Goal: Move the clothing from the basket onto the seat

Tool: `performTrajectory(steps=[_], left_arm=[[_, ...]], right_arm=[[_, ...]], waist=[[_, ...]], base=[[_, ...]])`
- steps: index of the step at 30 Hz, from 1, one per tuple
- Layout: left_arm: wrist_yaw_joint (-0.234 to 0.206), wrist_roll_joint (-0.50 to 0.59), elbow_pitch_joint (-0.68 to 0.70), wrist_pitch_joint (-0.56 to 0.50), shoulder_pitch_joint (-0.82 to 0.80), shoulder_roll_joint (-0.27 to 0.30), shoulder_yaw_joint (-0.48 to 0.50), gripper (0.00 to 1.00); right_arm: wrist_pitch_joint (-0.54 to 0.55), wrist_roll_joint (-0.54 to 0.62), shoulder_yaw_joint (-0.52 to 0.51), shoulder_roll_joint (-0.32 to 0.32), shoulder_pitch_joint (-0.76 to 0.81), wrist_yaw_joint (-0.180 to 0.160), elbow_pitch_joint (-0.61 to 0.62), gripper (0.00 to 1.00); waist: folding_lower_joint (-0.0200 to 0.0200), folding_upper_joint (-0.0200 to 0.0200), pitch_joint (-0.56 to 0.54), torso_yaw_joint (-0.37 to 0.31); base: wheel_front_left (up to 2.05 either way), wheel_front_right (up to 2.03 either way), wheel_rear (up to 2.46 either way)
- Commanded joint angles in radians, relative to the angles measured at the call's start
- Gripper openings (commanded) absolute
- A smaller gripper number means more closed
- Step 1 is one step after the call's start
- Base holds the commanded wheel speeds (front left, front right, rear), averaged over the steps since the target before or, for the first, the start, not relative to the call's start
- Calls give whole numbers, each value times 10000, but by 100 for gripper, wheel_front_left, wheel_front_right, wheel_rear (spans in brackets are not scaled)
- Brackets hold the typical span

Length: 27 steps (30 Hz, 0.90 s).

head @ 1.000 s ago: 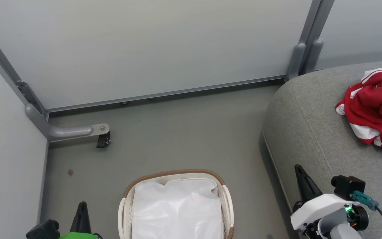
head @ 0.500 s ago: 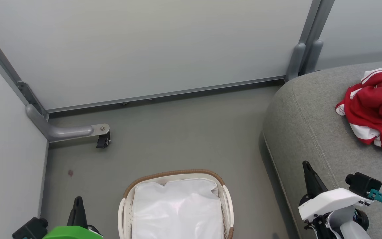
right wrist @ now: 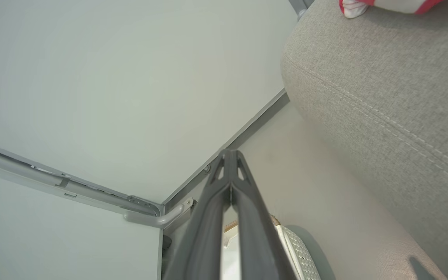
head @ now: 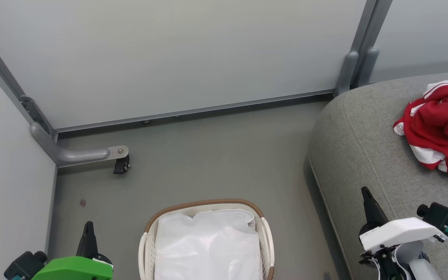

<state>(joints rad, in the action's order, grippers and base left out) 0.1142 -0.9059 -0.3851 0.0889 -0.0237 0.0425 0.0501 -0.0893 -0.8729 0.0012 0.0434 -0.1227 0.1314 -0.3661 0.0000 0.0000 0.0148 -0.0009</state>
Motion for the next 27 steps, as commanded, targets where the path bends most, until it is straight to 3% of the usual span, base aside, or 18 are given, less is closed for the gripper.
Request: performTrajectory(steps=[1,27], left_arm=[[40,-317,186,-70,-297,63,55,0],[101,-2975,679,-854,-551,84,300,0]], right_arm=[[72,-310,-82,48,-42,-5,190,0],[851,-3105,-512,66,37,-7,613,0]], waist=[[0,0,-2,0],[0,0,-38,3]], base=[[0,0,0],[0,0,0]])
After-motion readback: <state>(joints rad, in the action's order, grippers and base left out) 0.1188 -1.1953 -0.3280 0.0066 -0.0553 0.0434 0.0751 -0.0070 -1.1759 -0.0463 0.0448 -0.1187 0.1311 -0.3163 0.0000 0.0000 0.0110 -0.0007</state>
